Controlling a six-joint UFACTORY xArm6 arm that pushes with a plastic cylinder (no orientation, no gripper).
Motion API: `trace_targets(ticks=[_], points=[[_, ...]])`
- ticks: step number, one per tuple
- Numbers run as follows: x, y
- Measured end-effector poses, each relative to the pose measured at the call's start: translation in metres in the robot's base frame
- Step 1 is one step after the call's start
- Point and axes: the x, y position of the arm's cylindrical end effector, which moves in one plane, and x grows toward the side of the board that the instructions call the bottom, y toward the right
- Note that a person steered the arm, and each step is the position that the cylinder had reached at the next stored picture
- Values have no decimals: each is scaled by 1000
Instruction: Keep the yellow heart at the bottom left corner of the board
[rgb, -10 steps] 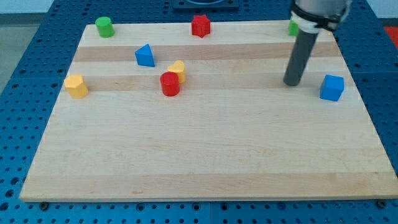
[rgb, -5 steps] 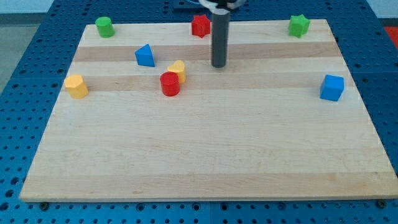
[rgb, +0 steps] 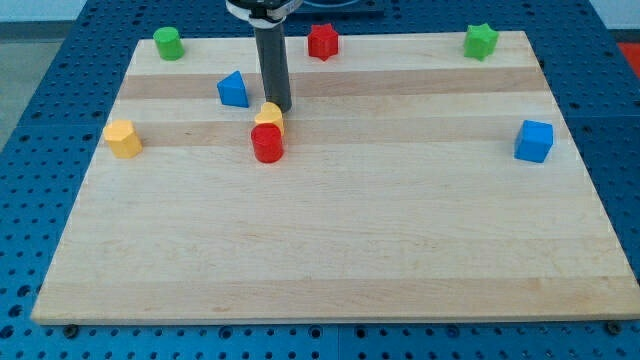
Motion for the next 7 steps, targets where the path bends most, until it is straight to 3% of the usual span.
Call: trace_targets(ticks=[4, 7], points=[[63, -47], [104, -117]])
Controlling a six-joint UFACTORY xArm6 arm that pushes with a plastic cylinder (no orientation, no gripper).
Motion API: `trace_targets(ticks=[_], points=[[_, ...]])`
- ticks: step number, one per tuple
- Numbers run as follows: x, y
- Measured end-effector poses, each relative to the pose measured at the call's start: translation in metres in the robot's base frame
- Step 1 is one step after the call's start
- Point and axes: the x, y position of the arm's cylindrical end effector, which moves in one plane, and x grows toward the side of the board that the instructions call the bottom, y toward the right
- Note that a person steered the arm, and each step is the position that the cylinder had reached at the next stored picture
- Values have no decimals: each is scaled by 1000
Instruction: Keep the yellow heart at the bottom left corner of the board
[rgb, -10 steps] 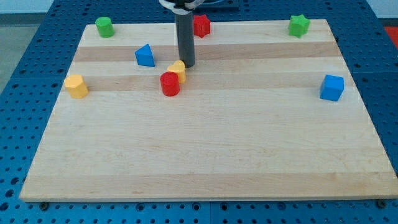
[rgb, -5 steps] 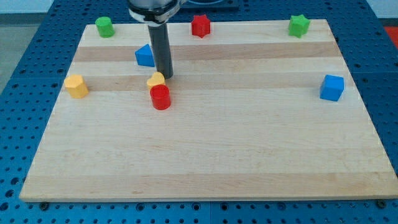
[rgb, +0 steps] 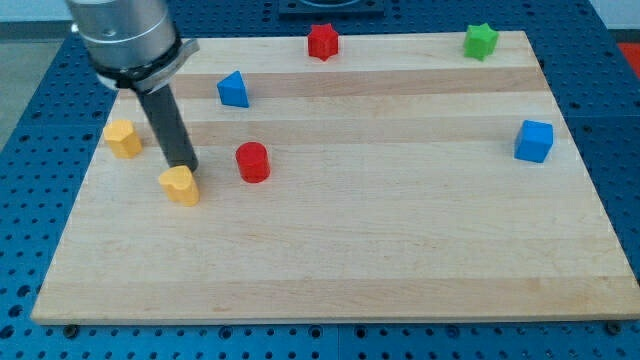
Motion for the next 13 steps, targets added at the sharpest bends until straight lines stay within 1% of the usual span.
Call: trace_targets(ticks=[1, 4, 5, 7, 9, 12, 13], points=[[16, -5], [16, 2], [21, 17], [44, 47], [47, 44], [50, 8], [60, 15]])
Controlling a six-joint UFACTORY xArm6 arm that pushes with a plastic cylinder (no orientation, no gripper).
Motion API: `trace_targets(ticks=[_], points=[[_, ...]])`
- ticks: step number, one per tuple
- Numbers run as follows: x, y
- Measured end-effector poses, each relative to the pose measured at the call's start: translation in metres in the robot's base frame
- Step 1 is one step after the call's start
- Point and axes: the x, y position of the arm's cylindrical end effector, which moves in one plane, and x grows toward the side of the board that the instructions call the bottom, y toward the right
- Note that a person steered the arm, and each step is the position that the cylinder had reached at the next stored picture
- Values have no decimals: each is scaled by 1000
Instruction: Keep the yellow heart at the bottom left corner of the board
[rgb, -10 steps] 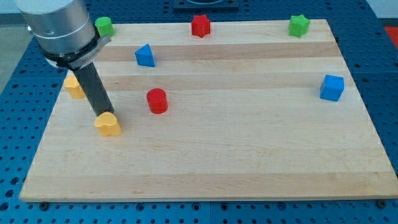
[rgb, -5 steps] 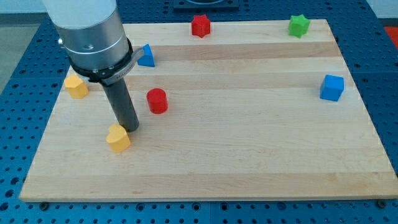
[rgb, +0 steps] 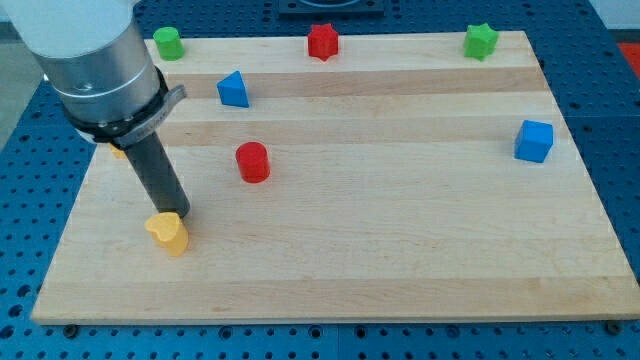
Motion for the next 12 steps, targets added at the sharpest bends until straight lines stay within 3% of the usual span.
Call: trace_targets(ticks=[5, 9, 12], points=[[59, 37], [70, -45], [73, -39]])
